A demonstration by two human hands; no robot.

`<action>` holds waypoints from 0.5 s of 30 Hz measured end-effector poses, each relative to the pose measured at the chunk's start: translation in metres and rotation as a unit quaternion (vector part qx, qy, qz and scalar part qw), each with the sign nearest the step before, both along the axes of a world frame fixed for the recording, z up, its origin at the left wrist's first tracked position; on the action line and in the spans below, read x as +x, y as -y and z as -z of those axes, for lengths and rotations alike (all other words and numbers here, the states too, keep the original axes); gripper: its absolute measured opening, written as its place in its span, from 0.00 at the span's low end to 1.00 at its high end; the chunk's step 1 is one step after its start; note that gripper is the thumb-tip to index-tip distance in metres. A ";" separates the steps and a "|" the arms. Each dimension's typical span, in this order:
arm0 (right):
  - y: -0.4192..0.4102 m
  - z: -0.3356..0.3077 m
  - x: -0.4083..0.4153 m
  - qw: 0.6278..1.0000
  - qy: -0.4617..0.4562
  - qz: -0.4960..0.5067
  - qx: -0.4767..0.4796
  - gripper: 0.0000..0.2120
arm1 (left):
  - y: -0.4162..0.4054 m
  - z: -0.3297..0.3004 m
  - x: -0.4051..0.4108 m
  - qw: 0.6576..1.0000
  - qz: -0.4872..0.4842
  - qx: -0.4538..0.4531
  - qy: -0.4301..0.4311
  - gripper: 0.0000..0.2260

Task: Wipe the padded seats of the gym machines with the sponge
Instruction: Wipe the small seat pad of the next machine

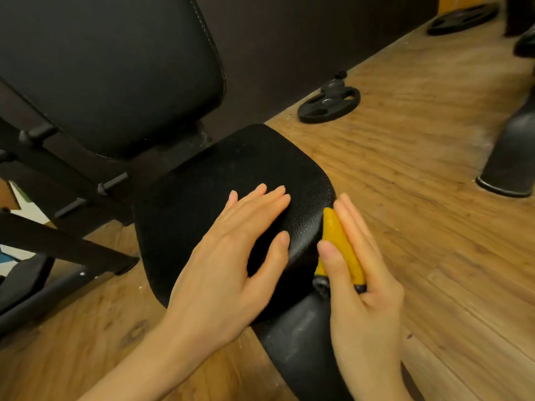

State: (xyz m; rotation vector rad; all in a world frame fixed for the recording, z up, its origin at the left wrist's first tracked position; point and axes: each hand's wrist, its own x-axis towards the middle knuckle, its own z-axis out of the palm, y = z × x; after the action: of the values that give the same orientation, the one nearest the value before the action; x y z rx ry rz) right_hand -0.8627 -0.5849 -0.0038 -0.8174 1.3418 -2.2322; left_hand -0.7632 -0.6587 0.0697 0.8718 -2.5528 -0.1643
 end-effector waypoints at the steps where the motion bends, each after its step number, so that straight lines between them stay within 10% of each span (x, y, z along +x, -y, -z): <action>1: 0.006 -0.002 -0.006 1.000 0.012 0.001 0.008 0.18 | -0.001 0.000 0.001 1.000 0.005 0.001 -0.007 0.22; 6: 0.039 -0.013 -0.047 0.983 0.147 -0.088 0.070 0.13 | -0.002 -0.004 0.007 0.996 0.025 0.019 -0.083 0.18; 12: -0.006 -0.004 0.025 0.990 -0.124 0.073 0.015 0.18 | 0.005 -0.003 0.047 0.993 0.009 0.022 -0.116 0.18; 15: -0.016 0.008 0.056 0.929 -0.369 0.026 0.028 0.22 | 0.010 0.007 0.066 0.994 -0.013 0.028 -0.109 0.18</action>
State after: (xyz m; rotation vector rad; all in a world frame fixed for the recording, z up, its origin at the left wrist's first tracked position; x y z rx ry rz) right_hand -0.8068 -0.5691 -0.0118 -1.7262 1.7347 -1.9693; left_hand -0.6975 -0.6685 0.0626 0.8566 -2.3433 -0.3070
